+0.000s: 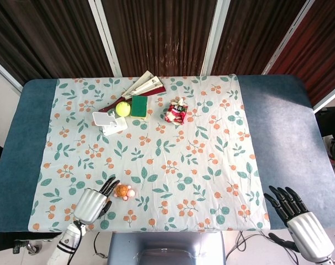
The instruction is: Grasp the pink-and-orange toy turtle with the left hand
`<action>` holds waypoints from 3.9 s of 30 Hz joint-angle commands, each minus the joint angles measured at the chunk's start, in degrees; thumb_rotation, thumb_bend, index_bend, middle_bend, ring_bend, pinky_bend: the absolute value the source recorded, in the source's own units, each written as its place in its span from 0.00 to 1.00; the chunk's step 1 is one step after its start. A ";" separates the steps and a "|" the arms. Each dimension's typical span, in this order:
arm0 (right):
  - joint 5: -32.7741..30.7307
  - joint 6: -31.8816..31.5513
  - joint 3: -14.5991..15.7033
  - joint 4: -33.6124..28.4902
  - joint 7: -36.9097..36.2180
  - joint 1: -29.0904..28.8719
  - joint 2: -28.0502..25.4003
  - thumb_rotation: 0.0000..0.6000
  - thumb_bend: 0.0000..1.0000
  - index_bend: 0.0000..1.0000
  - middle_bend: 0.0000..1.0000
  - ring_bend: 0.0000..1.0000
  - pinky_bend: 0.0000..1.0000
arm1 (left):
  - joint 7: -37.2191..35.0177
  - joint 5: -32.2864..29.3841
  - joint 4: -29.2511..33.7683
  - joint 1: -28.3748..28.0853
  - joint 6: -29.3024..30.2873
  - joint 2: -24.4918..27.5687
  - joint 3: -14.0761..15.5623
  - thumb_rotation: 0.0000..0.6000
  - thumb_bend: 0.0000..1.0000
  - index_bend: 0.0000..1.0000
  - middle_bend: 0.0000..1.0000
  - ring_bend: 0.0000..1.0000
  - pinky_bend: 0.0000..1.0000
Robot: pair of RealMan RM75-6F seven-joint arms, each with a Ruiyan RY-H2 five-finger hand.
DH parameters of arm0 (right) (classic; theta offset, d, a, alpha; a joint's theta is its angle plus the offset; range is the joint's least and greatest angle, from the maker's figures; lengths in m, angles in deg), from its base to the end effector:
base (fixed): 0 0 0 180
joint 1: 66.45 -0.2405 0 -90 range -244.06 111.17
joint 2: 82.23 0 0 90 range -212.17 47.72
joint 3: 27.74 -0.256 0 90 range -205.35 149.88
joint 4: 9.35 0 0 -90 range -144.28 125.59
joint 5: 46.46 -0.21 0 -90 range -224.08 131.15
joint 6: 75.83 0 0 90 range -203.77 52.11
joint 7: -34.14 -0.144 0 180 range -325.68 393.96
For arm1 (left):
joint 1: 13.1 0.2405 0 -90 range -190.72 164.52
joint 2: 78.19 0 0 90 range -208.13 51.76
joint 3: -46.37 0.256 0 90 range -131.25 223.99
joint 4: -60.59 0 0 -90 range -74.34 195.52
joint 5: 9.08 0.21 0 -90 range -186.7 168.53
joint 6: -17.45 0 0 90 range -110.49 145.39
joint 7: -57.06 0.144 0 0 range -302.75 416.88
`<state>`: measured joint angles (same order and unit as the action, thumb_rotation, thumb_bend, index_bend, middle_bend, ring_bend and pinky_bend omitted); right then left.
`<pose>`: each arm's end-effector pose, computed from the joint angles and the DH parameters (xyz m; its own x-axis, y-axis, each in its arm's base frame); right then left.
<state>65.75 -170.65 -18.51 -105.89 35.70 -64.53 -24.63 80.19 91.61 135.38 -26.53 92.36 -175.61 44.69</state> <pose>-0.2670 -0.0917 0.1600 0.4266 -0.0860 0.9003 -0.8650 -0.3295 0.3784 -0.2218 0.2008 -0.0372 0.5639 0.0098 0.8258 0.7447 -0.4384 -0.5033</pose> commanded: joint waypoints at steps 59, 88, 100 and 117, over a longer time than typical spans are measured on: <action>0.94 -1.22 -0.18 0.59 -1.55 0.57 -0.56 1.00 0.08 0.00 0.00 0.00 0.00 | 7.70 -4.86 -8.75 -5.56 1.10 -7.12 2.94 1.00 0.42 0.20 0.15 1.00 1.00; 1.75 -2.56 -0.04 1.20 -2.92 0.90 -1.00 1.00 0.08 0.00 0.00 0.00 0.00 | 6.52 -2.85 -16.44 -8.19 2.50 -12.34 3.13 1.00 0.47 0.80 0.87 1.00 1.00; 1.76 -2.32 -0.05 1.12 -2.67 0.89 -0.93 1.00 0.08 0.00 0.00 0.00 0.00 | 3.27 -1.97 -19.92 -8.05 5.82 -13.52 3.34 1.00 0.50 0.84 0.96 1.00 1.00; 1.46 -0.89 -0.09 0.70 -1.47 0.57 -0.60 1.00 0.08 0.00 0.00 0.00 0.00 | 8.12 -4.30 -5.25 -6.23 4.17 -5.90 4.45 1.00 0.36 0.01 0.20 1.00 1.00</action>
<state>67.21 -171.63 -18.62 -105.17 34.15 -63.91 -25.26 87.34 87.36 128.26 -33.41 95.64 -182.80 49.00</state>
